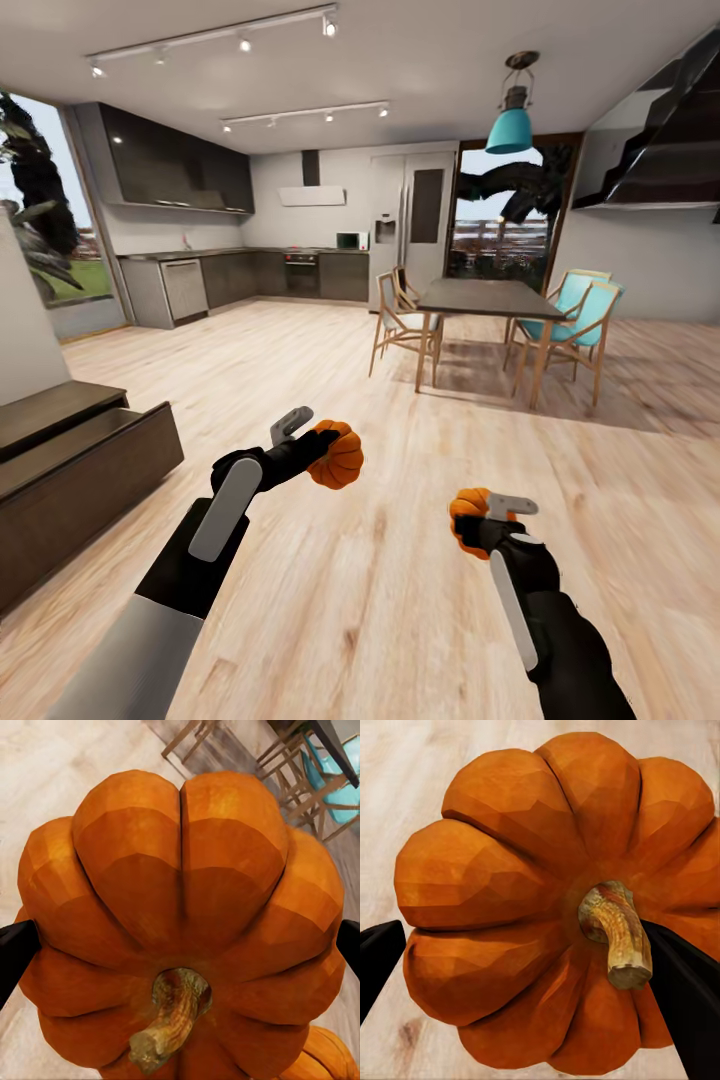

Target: Place each of the two pumpkins and all three candles from the living room inside a cabinet in the living room (use any cabinet), then make sure every cabinet is closed, and position the cauldron so it is next to a table in the living room.

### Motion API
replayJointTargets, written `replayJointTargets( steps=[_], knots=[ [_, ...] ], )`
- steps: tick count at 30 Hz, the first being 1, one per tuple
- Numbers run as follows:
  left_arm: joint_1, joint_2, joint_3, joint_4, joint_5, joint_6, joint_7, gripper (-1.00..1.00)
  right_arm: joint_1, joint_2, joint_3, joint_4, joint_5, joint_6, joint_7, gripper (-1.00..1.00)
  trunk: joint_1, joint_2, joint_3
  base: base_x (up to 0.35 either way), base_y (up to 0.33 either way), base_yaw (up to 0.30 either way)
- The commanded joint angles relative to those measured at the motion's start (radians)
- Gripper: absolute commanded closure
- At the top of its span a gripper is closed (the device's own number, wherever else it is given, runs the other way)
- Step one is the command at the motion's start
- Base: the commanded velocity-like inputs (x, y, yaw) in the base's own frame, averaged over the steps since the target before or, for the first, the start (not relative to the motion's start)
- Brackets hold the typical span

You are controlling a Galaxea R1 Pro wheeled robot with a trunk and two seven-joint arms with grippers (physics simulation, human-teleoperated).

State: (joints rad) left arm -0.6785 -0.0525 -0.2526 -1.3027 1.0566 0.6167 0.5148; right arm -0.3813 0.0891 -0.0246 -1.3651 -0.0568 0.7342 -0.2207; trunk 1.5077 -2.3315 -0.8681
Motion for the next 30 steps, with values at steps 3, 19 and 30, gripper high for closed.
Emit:
replayJointTargets(
  steps=[3, 19, 30],
  knots=[
    [-0.001, 0.000, 0.000, -0.001, 0.011, -0.002, 0.010, 1.00, -0.001, 0.001, 0.010, -0.003, -0.003, 0.004, -0.007, 1.00, 0.000, -0.001, -0.001, 0.327, 0.000, 0.230],
    [-0.001, 0.000, 0.001, -0.003, 0.011, 0.001, 0.019, 1.00, -0.001, 0.001, 0.014, -0.004, -0.001, 0.002, -0.006, 1.00, -0.023, 0.041, 0.024, 0.171, 0.000, 0.262],
    [-0.001, 0.000, 0.002, -0.003, 0.010, -0.008, 0.020, 1.00, -0.001, 0.001, 0.014, -0.003, -0.001, 0.002, -0.006, 1.00, -0.065, 0.118, 0.064, 0.000, 0.000, 0.264]
  ],
)
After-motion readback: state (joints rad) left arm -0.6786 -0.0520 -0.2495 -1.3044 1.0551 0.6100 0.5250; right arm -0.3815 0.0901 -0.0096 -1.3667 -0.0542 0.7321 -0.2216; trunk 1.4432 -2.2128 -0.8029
